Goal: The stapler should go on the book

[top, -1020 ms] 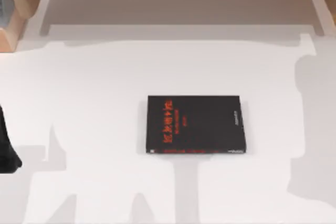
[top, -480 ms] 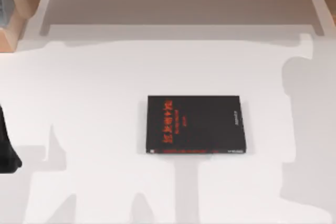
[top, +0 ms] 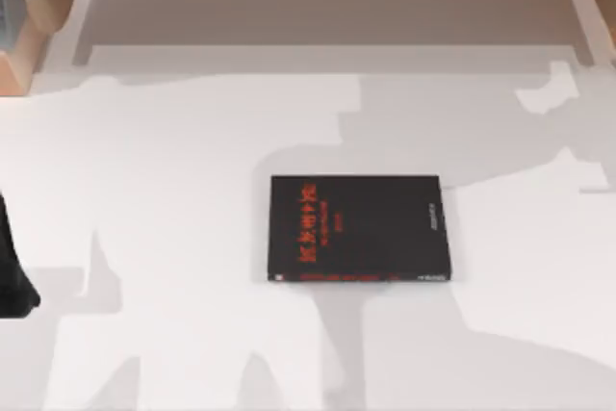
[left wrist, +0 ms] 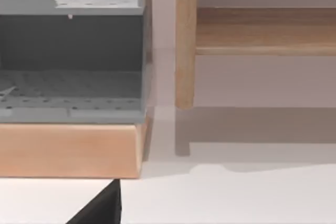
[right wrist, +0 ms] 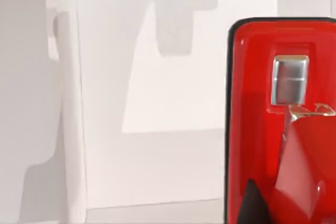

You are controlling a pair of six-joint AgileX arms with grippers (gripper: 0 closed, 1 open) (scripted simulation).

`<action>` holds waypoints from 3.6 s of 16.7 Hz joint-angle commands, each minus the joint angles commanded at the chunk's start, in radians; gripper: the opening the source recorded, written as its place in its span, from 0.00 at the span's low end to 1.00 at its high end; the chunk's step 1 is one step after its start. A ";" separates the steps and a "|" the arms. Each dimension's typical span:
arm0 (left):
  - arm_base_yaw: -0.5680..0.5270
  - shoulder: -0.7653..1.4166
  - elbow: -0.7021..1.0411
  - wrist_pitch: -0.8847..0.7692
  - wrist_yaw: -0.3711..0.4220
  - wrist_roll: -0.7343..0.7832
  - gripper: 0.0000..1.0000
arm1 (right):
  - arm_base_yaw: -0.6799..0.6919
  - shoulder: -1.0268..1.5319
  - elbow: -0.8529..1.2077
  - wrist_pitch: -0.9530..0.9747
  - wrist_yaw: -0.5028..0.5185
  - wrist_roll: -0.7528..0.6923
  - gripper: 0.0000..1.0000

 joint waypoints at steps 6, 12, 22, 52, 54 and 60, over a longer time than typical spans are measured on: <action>0.000 0.000 0.000 0.000 0.000 0.000 1.00 | 0.204 -0.309 -0.297 0.060 0.046 0.344 0.00; 0.000 0.000 0.000 0.000 0.000 0.000 1.00 | 0.496 -0.443 -0.655 0.228 0.030 0.643 0.00; 0.000 0.000 0.000 0.000 0.000 0.000 1.00 | 0.900 -0.433 -1.186 0.589 -0.004 0.934 0.00; 0.000 0.000 0.000 0.000 0.000 0.000 1.00 | 0.963 -0.391 -1.369 0.762 -0.004 0.964 0.75; 0.000 0.000 0.000 0.000 0.000 0.000 1.00 | 0.963 -0.391 -1.369 0.762 -0.004 0.964 0.90; 0.000 0.000 0.000 0.000 0.000 0.000 1.00 | 0.963 -0.391 -1.369 0.762 -0.004 0.964 1.00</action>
